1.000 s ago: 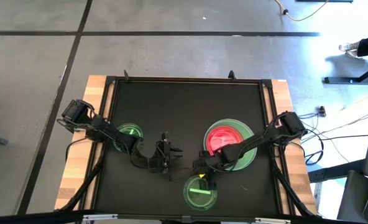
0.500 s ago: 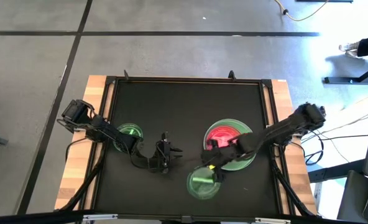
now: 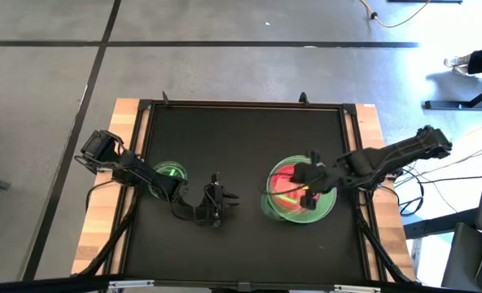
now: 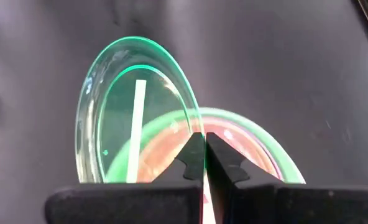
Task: Stack plastic plates
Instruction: Stack the bottom green transparent plate on top of the red transparent plate
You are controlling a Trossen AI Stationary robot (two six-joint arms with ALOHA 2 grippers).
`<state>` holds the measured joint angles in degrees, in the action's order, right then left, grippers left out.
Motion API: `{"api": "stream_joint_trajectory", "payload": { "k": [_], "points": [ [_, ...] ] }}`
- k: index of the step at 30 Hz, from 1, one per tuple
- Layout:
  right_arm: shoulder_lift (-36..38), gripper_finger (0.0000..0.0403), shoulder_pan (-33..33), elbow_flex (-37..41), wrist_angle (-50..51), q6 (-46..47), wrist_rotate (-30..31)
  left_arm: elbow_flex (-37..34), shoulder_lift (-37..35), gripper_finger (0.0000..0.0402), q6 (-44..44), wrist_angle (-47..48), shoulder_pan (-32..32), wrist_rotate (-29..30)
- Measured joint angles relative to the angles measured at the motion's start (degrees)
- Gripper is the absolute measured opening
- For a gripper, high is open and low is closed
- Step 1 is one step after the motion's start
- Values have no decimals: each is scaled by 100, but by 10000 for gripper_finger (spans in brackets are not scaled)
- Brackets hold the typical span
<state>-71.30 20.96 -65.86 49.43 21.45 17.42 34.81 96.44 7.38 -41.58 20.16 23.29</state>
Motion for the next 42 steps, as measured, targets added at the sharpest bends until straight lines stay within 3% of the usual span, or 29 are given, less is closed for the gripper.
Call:
{"api": "stream_joint_trajectory", "payload": {
  "k": [8, 20, 34, 42],
  "points": [
    [598, 3, -603, 818, 277, 376, 97, 0, 0, 95, 0, 2, 0, 0],
    [622, 3, -1369, 2238, -267, 365, -230, 0, 0, 95, -2, 1, 0, 2],
    [622, 3, -1389, 2874, -271, 384, 2, 0, 0, 95, -1, 1, 0, 2],
    [622, 3, -1387, 3018, -30, 840, 14, 0, 0, 95, -2, 2, 0, 1]
  ]
}}
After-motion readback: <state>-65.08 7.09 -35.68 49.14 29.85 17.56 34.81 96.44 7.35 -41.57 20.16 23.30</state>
